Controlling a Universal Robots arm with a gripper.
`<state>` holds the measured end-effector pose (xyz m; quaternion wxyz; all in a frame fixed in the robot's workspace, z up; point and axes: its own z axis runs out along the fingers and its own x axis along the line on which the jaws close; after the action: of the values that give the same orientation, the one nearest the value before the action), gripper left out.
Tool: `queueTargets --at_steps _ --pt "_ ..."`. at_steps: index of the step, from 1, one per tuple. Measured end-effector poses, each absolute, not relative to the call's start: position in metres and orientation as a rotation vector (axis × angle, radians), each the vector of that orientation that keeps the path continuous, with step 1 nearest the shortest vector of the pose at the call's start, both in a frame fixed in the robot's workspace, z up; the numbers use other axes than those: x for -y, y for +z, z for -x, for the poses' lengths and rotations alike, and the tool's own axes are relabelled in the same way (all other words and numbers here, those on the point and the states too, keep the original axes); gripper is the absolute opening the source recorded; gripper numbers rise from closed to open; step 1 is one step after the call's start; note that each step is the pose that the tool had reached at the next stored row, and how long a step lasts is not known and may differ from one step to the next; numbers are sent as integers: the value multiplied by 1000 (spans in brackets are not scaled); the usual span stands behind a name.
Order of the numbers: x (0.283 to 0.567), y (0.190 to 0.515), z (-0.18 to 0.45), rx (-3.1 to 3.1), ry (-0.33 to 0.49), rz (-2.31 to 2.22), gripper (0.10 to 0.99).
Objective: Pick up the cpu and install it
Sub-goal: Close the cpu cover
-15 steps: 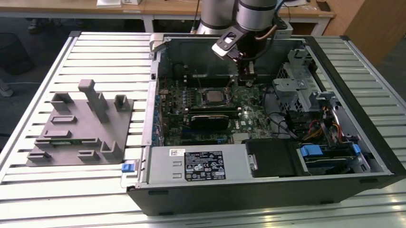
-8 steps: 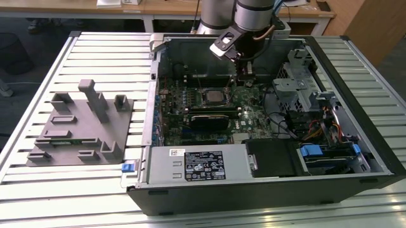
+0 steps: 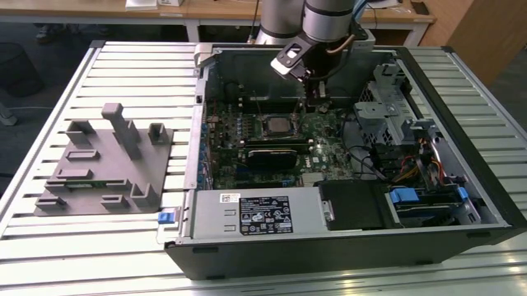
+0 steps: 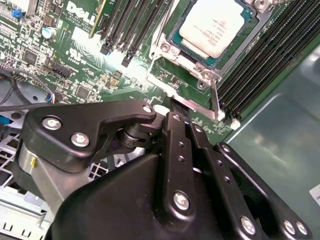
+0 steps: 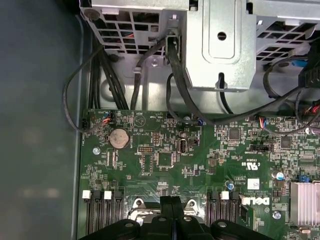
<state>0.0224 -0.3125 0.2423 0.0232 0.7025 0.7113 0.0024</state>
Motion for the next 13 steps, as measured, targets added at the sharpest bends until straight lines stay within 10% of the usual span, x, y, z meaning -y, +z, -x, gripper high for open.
queueTargets --at_steps 13 --pt "313 238 -9 -2202 7 -2175 106"
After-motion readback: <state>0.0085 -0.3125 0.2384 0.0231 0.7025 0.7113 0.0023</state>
